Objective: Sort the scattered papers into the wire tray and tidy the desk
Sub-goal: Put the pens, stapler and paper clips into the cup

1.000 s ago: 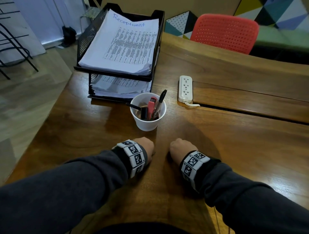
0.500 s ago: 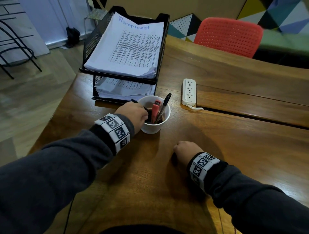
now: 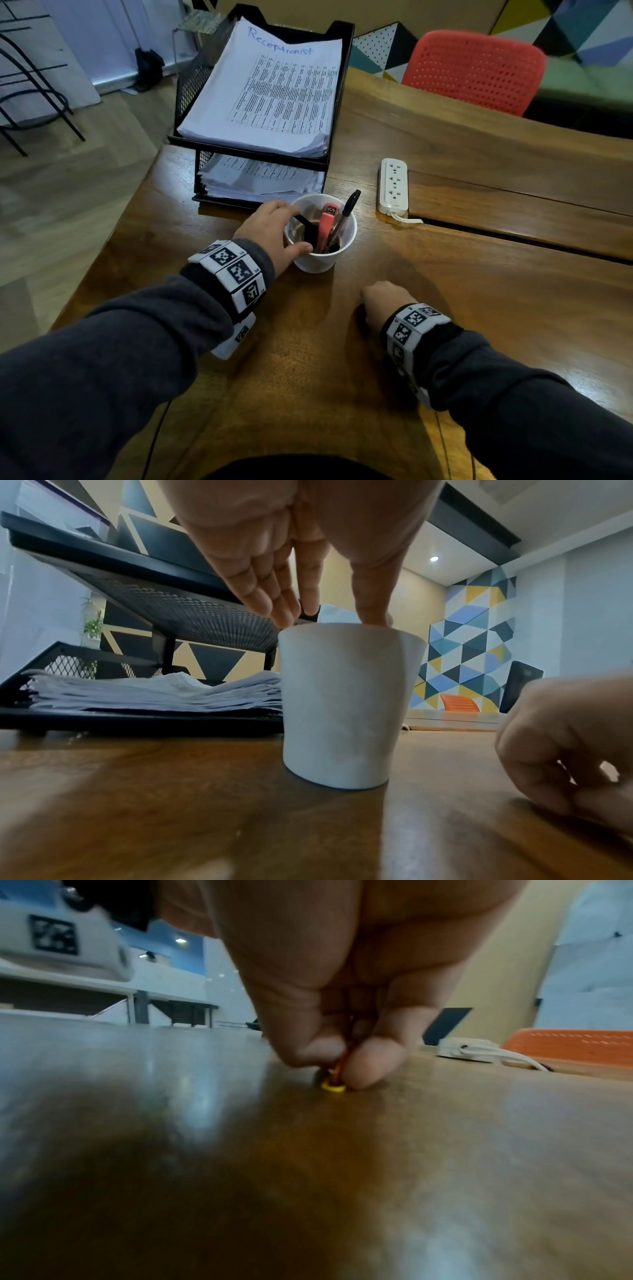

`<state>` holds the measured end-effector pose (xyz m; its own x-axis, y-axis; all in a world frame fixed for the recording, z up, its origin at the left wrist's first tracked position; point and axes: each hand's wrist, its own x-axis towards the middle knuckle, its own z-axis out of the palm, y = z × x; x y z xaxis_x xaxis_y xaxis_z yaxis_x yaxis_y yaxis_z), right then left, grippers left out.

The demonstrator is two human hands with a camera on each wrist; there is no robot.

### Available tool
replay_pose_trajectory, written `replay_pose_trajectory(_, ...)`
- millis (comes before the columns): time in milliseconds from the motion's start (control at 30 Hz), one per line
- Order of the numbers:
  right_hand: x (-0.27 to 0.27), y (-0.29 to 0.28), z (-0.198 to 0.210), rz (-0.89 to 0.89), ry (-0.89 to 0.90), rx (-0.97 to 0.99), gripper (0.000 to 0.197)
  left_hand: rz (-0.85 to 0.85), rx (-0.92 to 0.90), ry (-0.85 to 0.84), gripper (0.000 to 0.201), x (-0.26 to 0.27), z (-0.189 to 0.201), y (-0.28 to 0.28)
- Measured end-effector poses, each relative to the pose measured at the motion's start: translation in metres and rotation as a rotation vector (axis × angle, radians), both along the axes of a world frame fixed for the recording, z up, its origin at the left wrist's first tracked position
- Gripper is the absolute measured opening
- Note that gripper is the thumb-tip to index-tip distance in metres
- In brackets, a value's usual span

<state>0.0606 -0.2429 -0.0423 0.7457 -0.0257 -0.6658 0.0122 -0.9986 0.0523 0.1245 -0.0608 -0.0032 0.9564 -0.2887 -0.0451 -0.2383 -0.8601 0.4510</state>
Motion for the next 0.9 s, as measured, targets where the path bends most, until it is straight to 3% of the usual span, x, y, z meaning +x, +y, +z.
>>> replay_pose_trajectory(233,-0.003,-0.036,0.015,-0.235,-0.017,0.120,0.030,-0.161,0.009,-0.024,0.033,-0.005,-0.007,-0.001)
replay_pose_trajectory(367,-0.009,-0.038,0.013,-0.304,-0.035,0.182,0.031,-0.165,-0.008,-0.020,0.027,-0.006,-0.010,-0.001)
replay_pose_trajectory(600,-0.008,-0.023,0.007,-0.113,0.046,0.064,0.053,-0.157,-0.016,-0.010,0.025,-0.006,-0.009,-0.002)
replay_pose_trajectory(900,-0.005,-0.019,0.005,-0.096,0.062,0.024,0.031,-0.151,-0.013,-0.008,0.025,-0.006,-0.008,-0.002)
